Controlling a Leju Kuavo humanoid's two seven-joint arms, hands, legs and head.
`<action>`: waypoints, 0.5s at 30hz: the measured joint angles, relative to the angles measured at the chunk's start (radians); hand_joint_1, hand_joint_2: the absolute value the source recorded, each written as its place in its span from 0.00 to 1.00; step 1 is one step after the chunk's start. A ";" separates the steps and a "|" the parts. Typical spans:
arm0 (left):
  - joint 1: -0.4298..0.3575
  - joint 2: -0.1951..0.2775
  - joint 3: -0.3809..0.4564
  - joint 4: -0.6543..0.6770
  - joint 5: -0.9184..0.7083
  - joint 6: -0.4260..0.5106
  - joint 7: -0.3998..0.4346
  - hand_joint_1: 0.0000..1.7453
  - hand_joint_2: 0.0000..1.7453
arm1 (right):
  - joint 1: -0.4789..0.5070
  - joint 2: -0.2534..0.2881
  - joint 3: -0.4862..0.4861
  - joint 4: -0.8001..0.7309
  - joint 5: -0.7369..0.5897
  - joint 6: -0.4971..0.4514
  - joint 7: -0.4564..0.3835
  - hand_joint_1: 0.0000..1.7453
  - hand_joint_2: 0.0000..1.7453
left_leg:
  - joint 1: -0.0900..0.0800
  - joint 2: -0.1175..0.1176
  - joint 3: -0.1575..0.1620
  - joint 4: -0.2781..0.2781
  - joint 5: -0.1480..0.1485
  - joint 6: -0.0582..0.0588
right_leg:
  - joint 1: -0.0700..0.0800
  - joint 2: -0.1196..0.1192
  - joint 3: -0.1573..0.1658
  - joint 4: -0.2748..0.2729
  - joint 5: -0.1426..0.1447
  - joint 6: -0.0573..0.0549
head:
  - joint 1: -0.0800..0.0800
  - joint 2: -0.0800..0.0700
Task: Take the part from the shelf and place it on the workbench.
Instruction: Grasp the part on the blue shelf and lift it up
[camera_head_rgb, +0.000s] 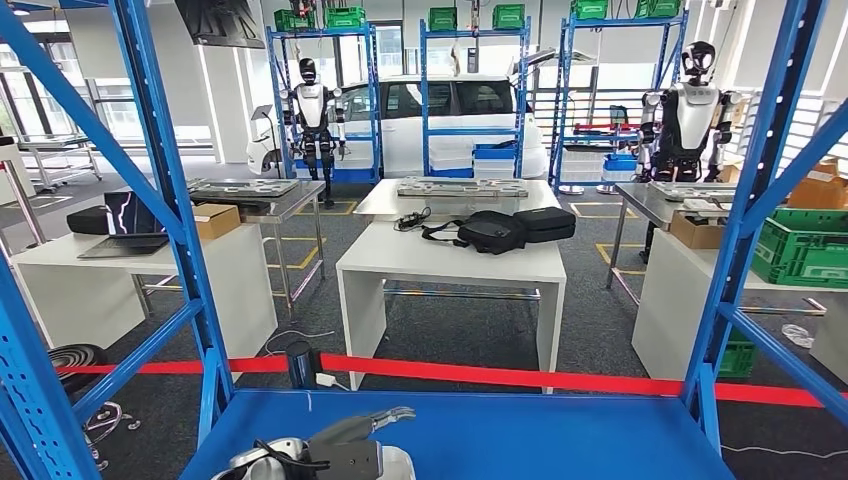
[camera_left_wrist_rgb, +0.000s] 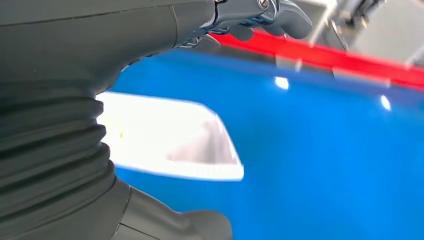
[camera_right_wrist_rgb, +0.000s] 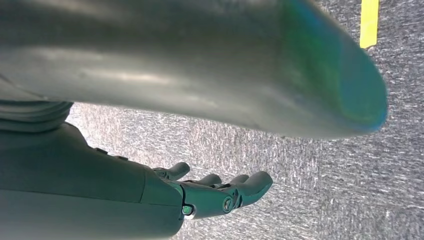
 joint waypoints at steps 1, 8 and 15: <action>0.002 0.001 -0.015 0.002 0.001 -0.014 -0.002 0.00 1.00 | 0.000 0.000 -0.001 0.000 0.001 0.000 0.001 0.00 0.00 | 0.000 0.000 0.000 0.000 0.000 0.000 | 0.000 0.000 0.000 0.000 0.000 0.000 | 0.000 0.000; 0.009 0.004 -0.114 0.014 -0.011 -0.042 0.020 0.00 1.00 | 0.000 0.000 -0.015 0.000 0.006 0.000 0.004 0.00 0.00 | 0.000 0.000 0.000 0.000 -0.001 0.001 | 0.000 0.000 0.000 0.000 0.000 0.000 | 0.000 0.000; 0.010 0.004 -0.185 0.026 -0.042 -0.041 0.042 0.00 1.00 | 0.000 0.000 -0.017 0.000 0.009 -0.001 0.004 0.00 0.00 | 0.000 0.000 0.000 0.000 -0.001 0.001 | 0.000 0.000 0.000 0.000 0.000 0.000 | 0.000 0.000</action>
